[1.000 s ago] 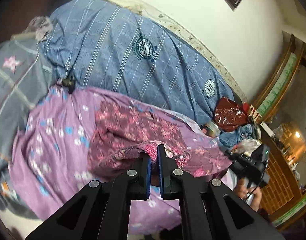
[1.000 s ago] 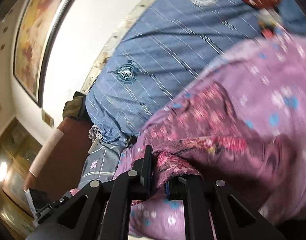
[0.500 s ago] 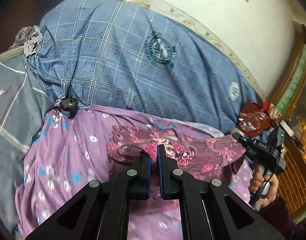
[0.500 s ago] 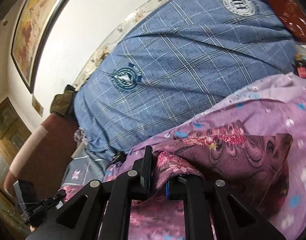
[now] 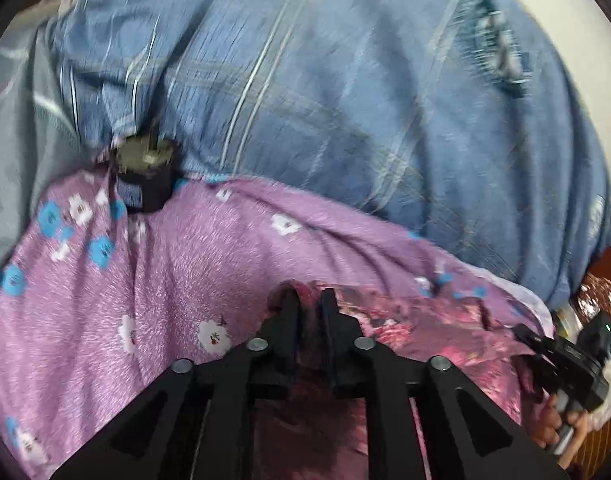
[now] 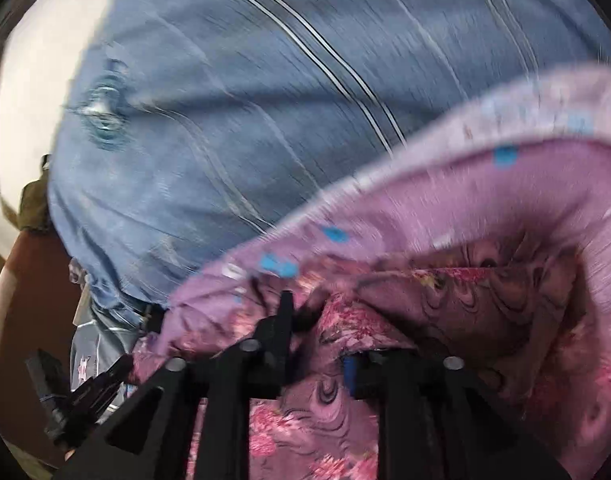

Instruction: Fold small clothes

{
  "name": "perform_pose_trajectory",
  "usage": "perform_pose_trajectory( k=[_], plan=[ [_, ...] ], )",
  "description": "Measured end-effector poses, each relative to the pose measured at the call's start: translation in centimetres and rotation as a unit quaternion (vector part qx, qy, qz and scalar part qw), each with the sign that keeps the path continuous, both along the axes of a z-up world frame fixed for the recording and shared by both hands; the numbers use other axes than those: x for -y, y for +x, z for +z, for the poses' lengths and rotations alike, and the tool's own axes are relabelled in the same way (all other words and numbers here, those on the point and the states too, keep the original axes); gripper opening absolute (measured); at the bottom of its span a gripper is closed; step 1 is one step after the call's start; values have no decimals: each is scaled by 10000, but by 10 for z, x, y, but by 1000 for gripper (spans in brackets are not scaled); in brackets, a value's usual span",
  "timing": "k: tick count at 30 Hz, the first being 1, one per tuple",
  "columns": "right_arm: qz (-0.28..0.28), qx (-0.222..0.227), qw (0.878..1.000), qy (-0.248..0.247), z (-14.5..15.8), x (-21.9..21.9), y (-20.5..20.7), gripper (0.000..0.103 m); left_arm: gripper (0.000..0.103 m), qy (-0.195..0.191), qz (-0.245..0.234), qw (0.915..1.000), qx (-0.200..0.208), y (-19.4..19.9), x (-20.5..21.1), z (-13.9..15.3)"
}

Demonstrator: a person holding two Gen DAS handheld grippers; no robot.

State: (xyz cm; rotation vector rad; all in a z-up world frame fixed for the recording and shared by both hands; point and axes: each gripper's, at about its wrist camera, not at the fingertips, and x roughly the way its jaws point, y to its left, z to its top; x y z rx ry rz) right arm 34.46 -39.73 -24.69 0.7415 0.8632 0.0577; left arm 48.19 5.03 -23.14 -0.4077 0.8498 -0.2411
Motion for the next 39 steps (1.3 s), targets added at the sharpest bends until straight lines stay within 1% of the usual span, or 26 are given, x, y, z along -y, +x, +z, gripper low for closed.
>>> perform_pose_trajectory(
  k=[1, 2, 4, 5, 6, 7, 8, 10, 11, 15, 16, 17, 18, 19, 20, 22, 23, 25, 26, 28, 30, 31, 33, 34, 36, 39],
  plan=[
    [1, 89, 9998, 195, -1, 7, -3, 24, 26, -54, 56, 10000, -40, 5, 0, -3],
    [-6, 213, 9992, 337, 2, 15, -8, 24, 30, -173, 210, 9996, 35, 8, -4, -2],
    [-26, 463, 9983, 360, 16, 27, -18, 26, 47, -412, 522, 9973, 318, 9, -13, 8],
    [-60, 588, 9978, 291, 27, 33, -25, 29, 50, -547, 748, 9944, 500, 7, -18, 16],
    [-109, 720, 9971, 238, 39, 40, -33, 37, 52, -610, 913, 9919, 637, 4, -21, 23],
    [-163, 835, 9961, 221, 48, 46, -40, 48, 52, -592, 1022, 9902, 742, -1, -21, 30],
    [-281, 1015, 9943, 166, 60, 53, -50, 68, 52, -397, 1106, 9896, 830, -8, -15, 41],
    [-514, 1350, 9895, -35, 83, 62, -70, 83, 52, 65, 1086, 9907, 821, -22, 2, 54],
    [-534, 1397, 9887, -138, 93, 66, -79, 83, 52, 259, 983, 9915, 809, -34, 19, 60],
    [-240, 1065, 9939, -150, 104, 65, -102, 81, 58, 357, 547, 9954, 704, -75, 77, 55],
    [-137, 906, 9955, -224, 103, 59, -105, 79, 58, 476, 374, 9963, 612, -79, 94, 51],
    [-39, 747, 9967, -308, 100, 51, -107, 73, 58, 683, 191, 9962, 512, -83, 115, 45],
    [66, 608, 9976, -337, 95, 44, -108, 68, 58, 814, 114, 9955, 467, -84, 126, 41],
    [210, 446, 9983, -325, 86, 34, -107, 57, 58, 924, 64, 9948, 422, -84, 136, 37],
    [376, 266, 9985, -285, 76, 25, -108, 51, 58, 1011, 46, 9943, 342, -82, 145, 31],
    [616, -86, 9974, -359, 55, 6, -104, 48, 58, 1049, 24, 9941, 261, -75, 150, 23],
    [711, -314, 9955, -535, 43, -3, -98, 46, 58, 1123, 61, 9933, 253, -72, 150, 17],
    [711, -643, 9915, -884, 27, -11, -82, 39, 58, 1402, 206, 9896, 253, -65, 146, 6],
    [620, -691, 9908, -986, 23, -8, -70, 36, 58, 1514, 249, 9879, 225, -62, 141, -1],
    [284, -547, 9902, -1254, 26, 8, -40, 32, 58, 1615, 301, 9864, 94, -51, 138, -8],
    [-524, -451, 9856, -1541, 36, 42, -6, 32, 58, 1569, 362, 9870, 8, -44, 130, -12],
    [-838, -375, 9853, -1438, 40, 57, 2, 32, 58, 1534, 386, 9874, -14, -47, 121, -14],
    [-1549, -180, 9802, -1222, 53, 85, 6, 38, 58, 1491, 542, 9873, -49, -46, 107, -10],
    [-1712, -99, 9778, -1203, 59, 90, 2, 38, 58, 1509, 638, 9865, -57, -44, 101, -9],
    [-1405, 171, 9811, -1323, 70, 79, -13, 39, 57, 1585, 885, 9833, -93, -46, 85, -5],
    [-901, 137, 9835, -1564, 69, 55, -42, 41, 57, 1491, 1244, 9807, -203, -41, 64, -6]
  ],
)
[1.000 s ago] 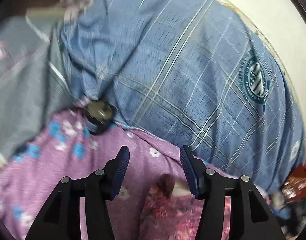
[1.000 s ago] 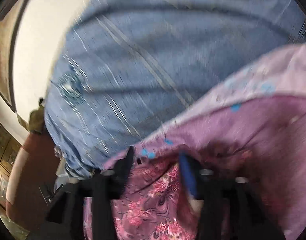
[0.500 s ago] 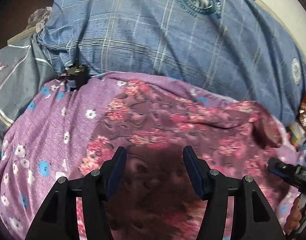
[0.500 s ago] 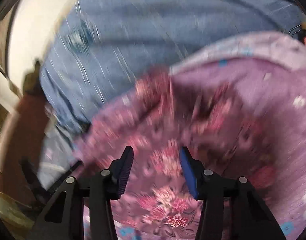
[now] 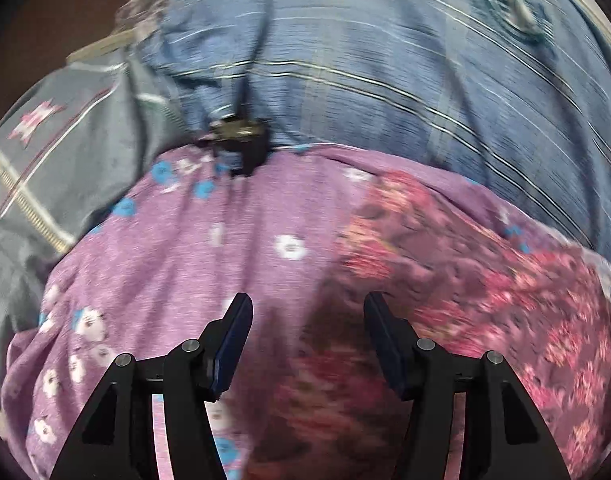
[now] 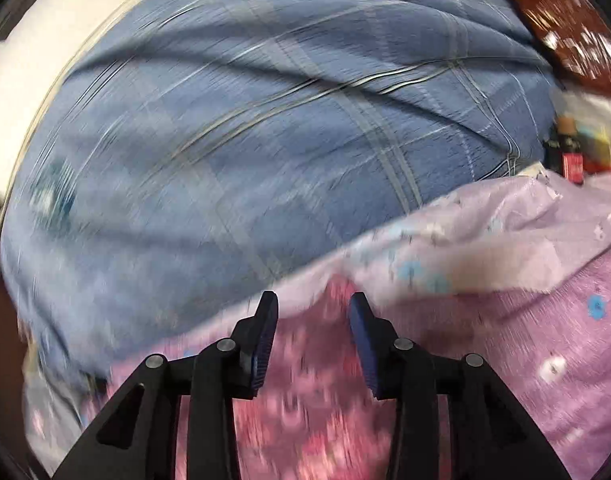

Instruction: Fold small clothes

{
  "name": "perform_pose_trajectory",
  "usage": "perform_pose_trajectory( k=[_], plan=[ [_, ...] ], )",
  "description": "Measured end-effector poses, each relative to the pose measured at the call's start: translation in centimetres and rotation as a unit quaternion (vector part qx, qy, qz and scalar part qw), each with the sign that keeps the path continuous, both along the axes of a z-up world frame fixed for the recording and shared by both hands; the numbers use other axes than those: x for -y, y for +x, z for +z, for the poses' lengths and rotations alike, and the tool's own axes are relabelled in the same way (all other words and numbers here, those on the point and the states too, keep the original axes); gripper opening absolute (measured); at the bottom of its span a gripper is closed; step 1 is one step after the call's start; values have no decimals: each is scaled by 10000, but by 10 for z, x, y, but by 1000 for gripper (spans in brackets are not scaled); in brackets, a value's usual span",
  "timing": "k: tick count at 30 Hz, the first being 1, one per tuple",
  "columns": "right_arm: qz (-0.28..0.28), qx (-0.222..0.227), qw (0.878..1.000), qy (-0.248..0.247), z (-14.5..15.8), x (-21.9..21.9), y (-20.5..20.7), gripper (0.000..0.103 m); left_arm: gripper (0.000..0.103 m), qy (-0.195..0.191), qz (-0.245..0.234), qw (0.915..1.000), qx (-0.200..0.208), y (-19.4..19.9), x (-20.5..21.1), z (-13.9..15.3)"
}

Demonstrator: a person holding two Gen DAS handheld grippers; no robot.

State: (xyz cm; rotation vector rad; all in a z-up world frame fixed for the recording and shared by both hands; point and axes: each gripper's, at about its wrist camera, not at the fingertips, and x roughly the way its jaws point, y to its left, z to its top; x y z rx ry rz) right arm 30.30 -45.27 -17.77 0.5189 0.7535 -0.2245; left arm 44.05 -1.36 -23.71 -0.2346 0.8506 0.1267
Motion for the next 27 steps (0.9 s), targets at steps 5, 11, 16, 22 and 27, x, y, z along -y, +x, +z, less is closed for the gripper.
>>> perform_pose_trajectory(
  k=[5, 11, 16, 22, 27],
  plan=[
    [85, 186, 9998, 57, 4, -7, -79, 58, 57, -85, 226, 9997, 12, -9, -17, 0],
    [-458, 365, 9973, 446, 1, 36, -130, 75, 58, -424, 219, 9987, -189, -28, -35, -1],
    [-233, 22, 9911, 1312, -34, 45, -124, 75, 52, -641, -36, 9974, -336, -32, -36, -8],
    [336, -540, 9934, 955, -50, 10, -109, 46, 5, -721, -459, 9959, -293, -25, -29, -10],
    [411, -796, 9946, 528, -46, -9, -116, 5, 0, -687, -627, 9956, -142, -30, -28, -6]
  ],
)
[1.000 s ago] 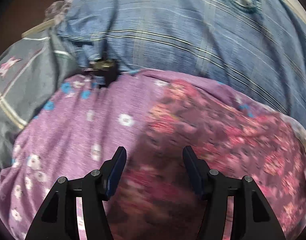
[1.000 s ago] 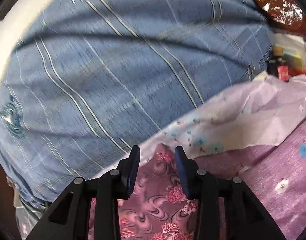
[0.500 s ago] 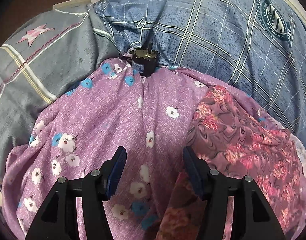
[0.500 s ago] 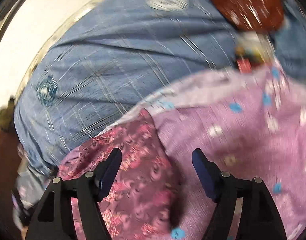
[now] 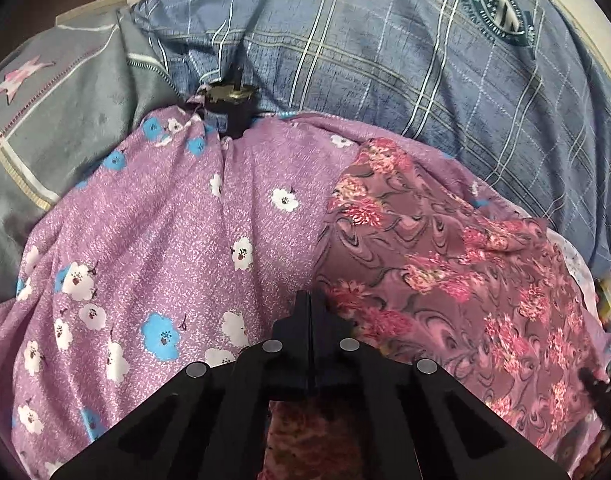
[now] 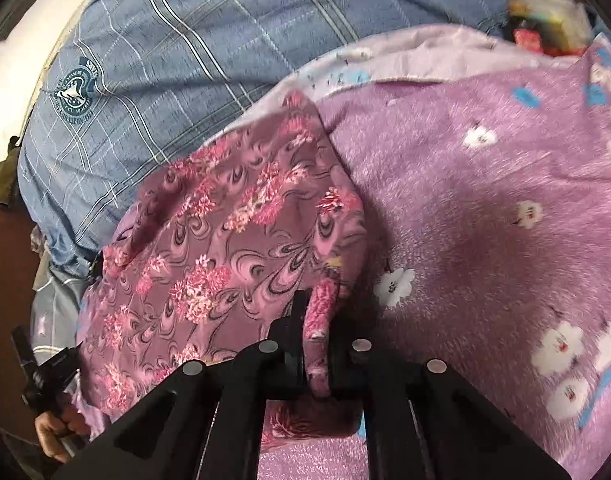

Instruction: Fold small clothes

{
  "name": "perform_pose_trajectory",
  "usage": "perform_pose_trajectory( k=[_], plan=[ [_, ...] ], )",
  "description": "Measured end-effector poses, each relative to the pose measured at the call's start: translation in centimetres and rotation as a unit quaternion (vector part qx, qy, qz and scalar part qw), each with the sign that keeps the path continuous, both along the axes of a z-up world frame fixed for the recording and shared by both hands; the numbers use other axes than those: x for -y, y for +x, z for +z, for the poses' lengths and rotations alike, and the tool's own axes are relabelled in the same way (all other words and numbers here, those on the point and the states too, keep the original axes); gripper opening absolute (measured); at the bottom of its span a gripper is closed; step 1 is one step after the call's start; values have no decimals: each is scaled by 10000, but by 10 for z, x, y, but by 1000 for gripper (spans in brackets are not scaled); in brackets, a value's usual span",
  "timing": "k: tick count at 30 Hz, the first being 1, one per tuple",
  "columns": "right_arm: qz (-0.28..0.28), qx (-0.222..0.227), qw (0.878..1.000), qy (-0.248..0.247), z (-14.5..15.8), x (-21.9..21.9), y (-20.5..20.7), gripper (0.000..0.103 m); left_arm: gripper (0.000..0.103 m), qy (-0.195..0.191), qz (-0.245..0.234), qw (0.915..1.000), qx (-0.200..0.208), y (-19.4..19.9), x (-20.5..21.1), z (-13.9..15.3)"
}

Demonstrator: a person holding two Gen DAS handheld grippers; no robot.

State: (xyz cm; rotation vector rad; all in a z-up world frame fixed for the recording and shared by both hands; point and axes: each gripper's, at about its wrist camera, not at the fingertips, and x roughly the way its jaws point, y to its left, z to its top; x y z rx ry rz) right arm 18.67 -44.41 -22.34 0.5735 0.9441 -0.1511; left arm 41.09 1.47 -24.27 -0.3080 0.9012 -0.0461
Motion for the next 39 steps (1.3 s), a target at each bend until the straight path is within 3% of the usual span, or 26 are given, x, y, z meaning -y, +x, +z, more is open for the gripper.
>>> perform_pose_trajectory(
  k=[4, 6, 10, 12, 13, 14, 16, 18, 20, 22, 24, 28, 31, 35, 37, 39],
  plan=[
    [-151, 569, 9982, -115, 34, -5, -38, 5, 0, 16, 178, 9997, 149, -11, -18, 7],
    [-217, 615, 9978, -134, 37, -4, -56, 5, 0, 59, 220, 9997, 114, -14, -24, 5],
    [-377, -169, 9984, -386, -3, 0, -49, 6, 0, 81, 262, 9995, -156, -16, -32, -6],
    [-452, -444, 9979, -116, -19, 9, -43, 8, 2, 82, 248, 9993, -276, -17, -32, -7],
    [-532, -387, 9978, 71, -17, 13, -45, 13, 4, 65, 267, 9991, -320, -18, -32, -8],
    [-667, -329, 9972, 88, -11, 16, -47, 24, 4, 55, 265, 9991, -334, -19, -32, -8],
    [-1013, 83, 9945, -253, 10, 19, -56, 41, 7, 59, 259, 9993, -272, -20, -29, -4],
    [-1219, 630, 9888, -582, 30, 17, -64, 45, 12, -82, 277, 9996, 31, -24, -23, 8],
    [-935, 1108, 9872, -664, 46, 4, -62, 45, 25, -122, 247, 9991, 325, -31, -13, 21],
    [-379, 1139, 9909, -602, 48, -17, -40, 45, 36, -54, 210, 9986, 492, -36, -1, 27],
    [162, 991, 9935, -530, 43, -43, -9, 45, 36, 77, 41, 9986, 530, -39, 15, 26],
    [1203, 493, 9895, -634, 25, -107, 61, 45, 38, 440, -78, 9986, 277, -33, 28, 11],
    [1715, 105, 9823, -751, 3, -147, 114, 41, 49, 659, -103, 9977, 87, -20, 25, 1],
    [1750, -508, 9799, -817, -33, -174, 185, 38, 51, 578, -207, 9981, -11, -12, 19, -7],
    [1588, -525, 9794, -1128, -42, -177, 215, 35, 51, 588, -262, 9979, -17, -9, 20, -9],
    [1340, -477, 9845, -1029, -45, -169, 238, 35, 51, 550, -254, 9982, -41, -8, 19, -9]
  ],
)
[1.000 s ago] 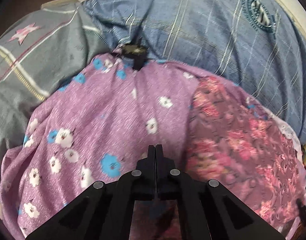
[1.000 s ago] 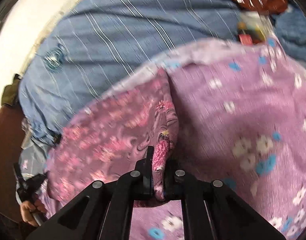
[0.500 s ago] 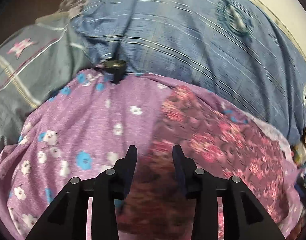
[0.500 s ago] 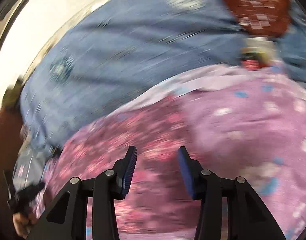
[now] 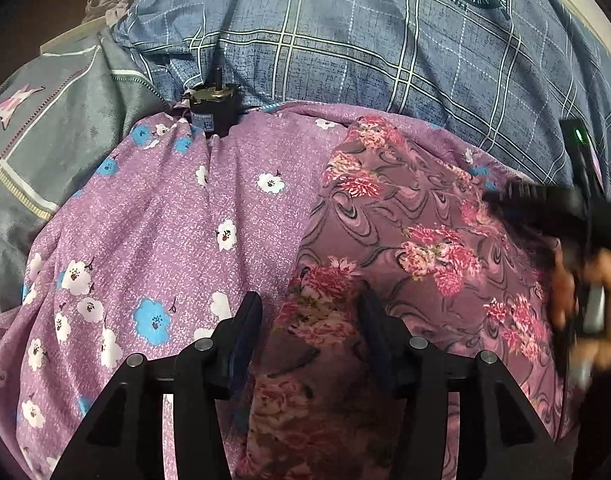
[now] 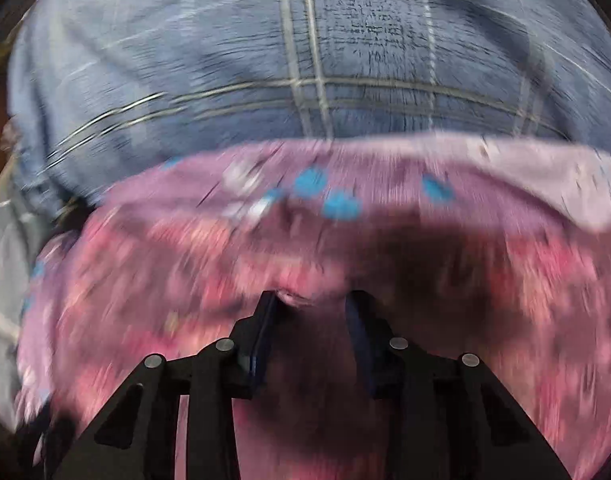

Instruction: Fold small clothes

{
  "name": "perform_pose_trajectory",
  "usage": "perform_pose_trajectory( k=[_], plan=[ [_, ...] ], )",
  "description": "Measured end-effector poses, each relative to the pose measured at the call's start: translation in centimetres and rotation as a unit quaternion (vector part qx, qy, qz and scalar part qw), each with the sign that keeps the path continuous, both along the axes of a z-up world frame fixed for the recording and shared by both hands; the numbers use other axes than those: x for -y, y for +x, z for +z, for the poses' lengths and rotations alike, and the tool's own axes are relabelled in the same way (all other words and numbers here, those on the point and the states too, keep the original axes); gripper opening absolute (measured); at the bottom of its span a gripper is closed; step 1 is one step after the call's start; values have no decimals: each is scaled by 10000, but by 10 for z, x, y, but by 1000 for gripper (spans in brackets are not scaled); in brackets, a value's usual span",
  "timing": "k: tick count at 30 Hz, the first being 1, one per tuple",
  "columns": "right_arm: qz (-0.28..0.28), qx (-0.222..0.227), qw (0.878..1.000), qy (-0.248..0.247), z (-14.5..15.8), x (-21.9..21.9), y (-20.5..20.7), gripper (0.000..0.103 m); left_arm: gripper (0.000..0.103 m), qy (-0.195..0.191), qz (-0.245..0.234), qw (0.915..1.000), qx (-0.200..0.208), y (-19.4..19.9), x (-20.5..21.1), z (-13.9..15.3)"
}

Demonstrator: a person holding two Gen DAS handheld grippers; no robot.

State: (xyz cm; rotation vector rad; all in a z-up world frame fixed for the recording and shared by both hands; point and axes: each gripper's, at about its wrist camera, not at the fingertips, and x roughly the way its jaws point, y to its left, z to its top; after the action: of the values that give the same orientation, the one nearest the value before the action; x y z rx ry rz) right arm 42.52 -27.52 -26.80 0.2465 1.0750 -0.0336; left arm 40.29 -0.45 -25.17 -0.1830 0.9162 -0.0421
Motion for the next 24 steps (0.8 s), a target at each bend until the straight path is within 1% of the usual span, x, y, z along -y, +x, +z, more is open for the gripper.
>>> perform_pose_trajectory(
  k=[1, 2, 3, 5, 6, 7, 8, 9, 10, 12, 13, 14, 15, 16, 17, 18, 19, 20, 22, 23, 24],
  plan=[
    [-102, 0, 9999, 71, 3, 3, 5, 36, 51, -53, 21, 10000, -18, 0, -1, 1],
    [-210, 111, 9995, 201, 11, 6, 7, 38, 51, -90, 35, 9999, -26, 0, -3, 2],
    [-237, 318, 9987, 331, 21, 7, 6, 40, 50, -100, 42, 9999, -17, -1, -3, 3],
    [-85, 731, 9956, 574, 43, 3, -1, 41, 49, -45, 46, 10000, 43, -3, -5, 6],
    [63, 760, 9945, 712, 48, -2, -3, 41, 49, -27, 51, 10000, 65, -4, -6, 7],
    [268, 645, 9937, 871, 49, -10, -3, 42, 49, -45, 63, 9999, 67, -6, -7, 7],
    [559, 361, 9926, 1020, 45, -22, -2, 42, 49, -91, 76, 9999, 46, -6, -9, 7],
    [796, 85, 9912, 1054, 39, -34, 1, 42, 49, -138, 76, 9999, 16, -7, -10, 5],
    [947, -103, 9907, 974, 34, -46, 0, 41, 49, -168, 69, 9998, -9, -6, -11, 4],
    [1028, -144, 9929, 587, 26, -64, 1, 44, 49, -161, 57, 9999, -7, -7, -11, 4],
    [1057, -168, 9934, 415, 22, -71, 3, 53, 50, -137, 39, 9999, -1, -7, -11, 4],
    [1108, -230, 9930, 349, 16, -78, 8, 65, 50, -134, 34, 9999, -7, -6, -11, 4],
    [1186, -323, 9917, 387, 10, -82, 9, 70, 50, -150, 34, 9999, -23, -5, -11, 4],
    [1258, -433, 9904, 378, 2, -89, 10, 72, 50, -174, 39, 9998, -40, -4, -12, 4],
    [1316, -414, 9902, 224, -3, -96, 10, 72, 50, -211, 46, 9997, -63, -3, -12, 4],
    [1406, -327, 9895, 17, -4, -103, 10, 70, 50, -237, 50, 9997, -76, -2, -13, 4],
    [1498, -276, 9881, -190, -5, -110, 12, 57, 50, -247, 53, 9996, -84, -1, -13, 4],
    [1510, -270, 9877, -286, -4, -112, 16, 28, 50, -249, 55, 9996, -86, 0, -13, 4],
    [1364, -146, 9901, -296, 3, -114, 22, 6, 49, -229, 54, 9997, -78, 1, -14, 4],
    [1317, -61, 9908, -304, 7, -111, 29, 4, 49, -215, 65, 9997, -57, 0, -14, 4],
    [1284, 33, 9913, -291, 10, -110, 33, 4, 49, -202, 85, 9998, -37, 0, -14, 5]
  ],
)
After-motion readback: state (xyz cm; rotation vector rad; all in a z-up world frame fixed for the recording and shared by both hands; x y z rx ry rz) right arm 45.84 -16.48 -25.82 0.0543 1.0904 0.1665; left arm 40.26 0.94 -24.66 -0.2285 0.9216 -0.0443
